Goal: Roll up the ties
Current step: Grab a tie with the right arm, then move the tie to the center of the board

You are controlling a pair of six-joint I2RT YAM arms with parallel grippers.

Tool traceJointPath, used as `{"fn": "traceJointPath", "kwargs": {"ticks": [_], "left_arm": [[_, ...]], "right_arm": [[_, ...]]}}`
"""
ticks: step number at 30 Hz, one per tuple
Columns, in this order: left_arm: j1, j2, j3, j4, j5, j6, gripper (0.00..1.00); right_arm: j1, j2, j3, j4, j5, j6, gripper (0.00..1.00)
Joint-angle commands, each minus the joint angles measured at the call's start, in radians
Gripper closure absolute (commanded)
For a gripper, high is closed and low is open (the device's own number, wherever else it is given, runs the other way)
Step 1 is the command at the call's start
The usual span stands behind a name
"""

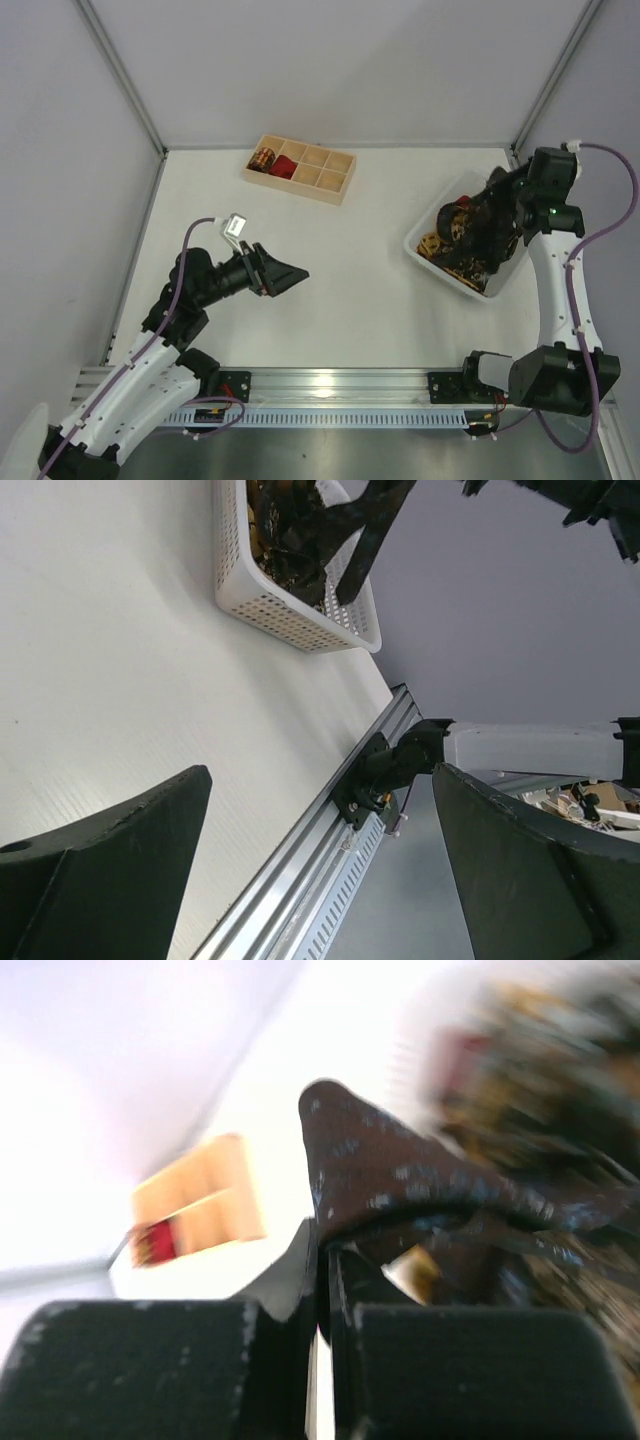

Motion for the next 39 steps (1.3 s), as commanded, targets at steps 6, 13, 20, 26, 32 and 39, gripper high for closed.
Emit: {"fn": "traceJointPath", "kwargs": {"ticks": [6,13,20,26,32,39], "left_arm": [[-0.006,-0.059,0.062,0.076,0.023,0.022,0.00],[-0.006,-0.099,0.021,0.208,0.007,-0.080,0.00],[-0.006,-0.280,0.053,0.017,-0.240,-0.062,0.00],[-0.006,-0.381,-0.010,0.119,-0.244,-0.056,0.00],[-0.006,-0.326,-0.233,0.508,-0.175,-0.114,0.00],[-0.054,-0.139,-0.278,0.762,-0.250,-0.196,0.00]], "right_arm": [[0.251,-0.077,0.156,0.232,-0.312,-0.221,1.00],[0.464,-0.060,0.258,0.332,-0.274,-0.180,1.00],[0.662,-0.024,0.236,0.531,-0.215,-0.099,1.00],[0.732,0.035,0.279,0.625,-0.232,-0.037,1.00],[0.778,0.061,0.379,0.622,-0.266,-0.019,1.00],[0.804,0.032,0.371,0.573,-0.078,-0.036,1.00]]}}
